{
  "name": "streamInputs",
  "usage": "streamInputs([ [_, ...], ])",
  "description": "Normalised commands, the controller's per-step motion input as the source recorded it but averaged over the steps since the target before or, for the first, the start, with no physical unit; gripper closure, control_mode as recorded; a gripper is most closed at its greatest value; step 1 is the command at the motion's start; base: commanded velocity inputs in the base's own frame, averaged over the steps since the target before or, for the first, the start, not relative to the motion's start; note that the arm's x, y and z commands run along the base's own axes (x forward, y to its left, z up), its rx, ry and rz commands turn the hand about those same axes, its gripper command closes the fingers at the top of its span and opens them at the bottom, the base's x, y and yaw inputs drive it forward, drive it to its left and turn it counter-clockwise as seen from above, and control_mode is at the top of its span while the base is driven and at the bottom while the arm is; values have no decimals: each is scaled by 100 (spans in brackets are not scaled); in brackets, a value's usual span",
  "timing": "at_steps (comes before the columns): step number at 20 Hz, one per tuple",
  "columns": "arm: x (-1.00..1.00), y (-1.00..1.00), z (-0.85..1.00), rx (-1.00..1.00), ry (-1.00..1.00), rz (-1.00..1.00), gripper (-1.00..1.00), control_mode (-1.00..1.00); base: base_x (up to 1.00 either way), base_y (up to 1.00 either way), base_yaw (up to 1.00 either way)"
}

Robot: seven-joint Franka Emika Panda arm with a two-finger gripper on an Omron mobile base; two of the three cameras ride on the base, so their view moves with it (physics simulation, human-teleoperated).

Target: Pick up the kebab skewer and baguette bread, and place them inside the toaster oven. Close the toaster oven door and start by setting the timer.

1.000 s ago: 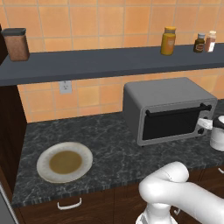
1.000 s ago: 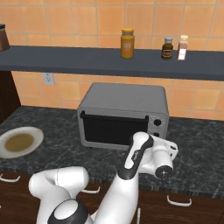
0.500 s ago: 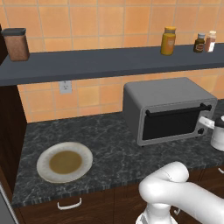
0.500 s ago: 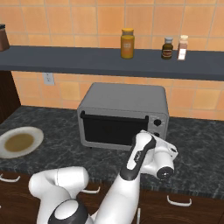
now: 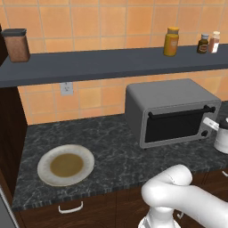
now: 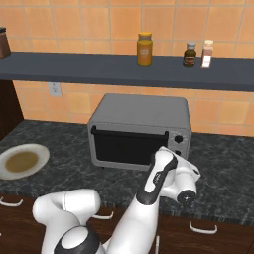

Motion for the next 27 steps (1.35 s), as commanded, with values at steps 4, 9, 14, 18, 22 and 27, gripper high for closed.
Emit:
streamInputs([
  [4, 0, 31, 0, 1, 0, -9, 100, -100, 0, 0, 0],
  [9, 0, 27, 0, 3, 2, -13, 100, -100, 0, 0, 0],
  [14, -4, 3, 0, 14, 10, -14, 100, -100, 0, 0, 0],
  [18, -12, 0, 0, 18, 11, -14, 100, -100, 0, 0, 0],
  [22, -13, 0, -19, 24, 3, -14, 100, -100, 0, 0, 0],
  [27, -12, 0, -31, 24, 0, -14, 100, -100, 0, 0, 0],
])
